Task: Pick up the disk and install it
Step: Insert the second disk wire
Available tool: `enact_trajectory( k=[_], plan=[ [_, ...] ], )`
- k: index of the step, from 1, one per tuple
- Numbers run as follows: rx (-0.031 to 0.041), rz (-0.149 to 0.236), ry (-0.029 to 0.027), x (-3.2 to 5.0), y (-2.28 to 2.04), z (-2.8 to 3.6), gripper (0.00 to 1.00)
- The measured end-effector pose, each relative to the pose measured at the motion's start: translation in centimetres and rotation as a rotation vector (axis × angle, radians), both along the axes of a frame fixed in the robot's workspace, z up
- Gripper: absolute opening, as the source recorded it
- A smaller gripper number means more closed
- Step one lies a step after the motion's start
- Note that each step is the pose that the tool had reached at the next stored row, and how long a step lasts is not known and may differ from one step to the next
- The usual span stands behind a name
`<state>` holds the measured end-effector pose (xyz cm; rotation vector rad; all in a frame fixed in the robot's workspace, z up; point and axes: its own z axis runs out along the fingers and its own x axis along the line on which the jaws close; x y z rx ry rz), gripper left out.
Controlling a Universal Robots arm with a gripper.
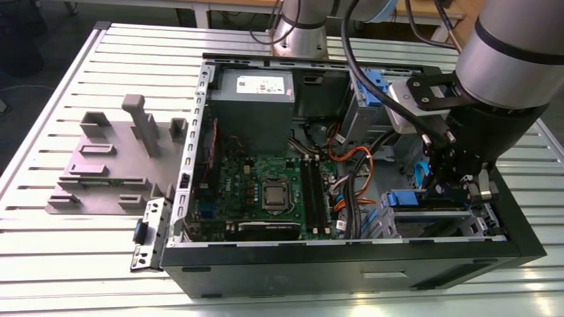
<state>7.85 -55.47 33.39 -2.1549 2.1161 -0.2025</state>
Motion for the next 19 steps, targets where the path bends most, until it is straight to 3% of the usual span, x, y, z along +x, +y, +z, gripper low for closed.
enact_trajectory(
  k=[5, 11, 19],
  plan=[
    [0.0087, 0.0, 0.0, 0.0, -0.18, -0.02, 0.16],
    [0.0295, 0.0, -0.0001, 0.0, -0.43, -0.02, 0.16],
    [0.0378, 0.0, -0.0001, 0.0, -0.68, -0.15, 0.16]
  ],
)
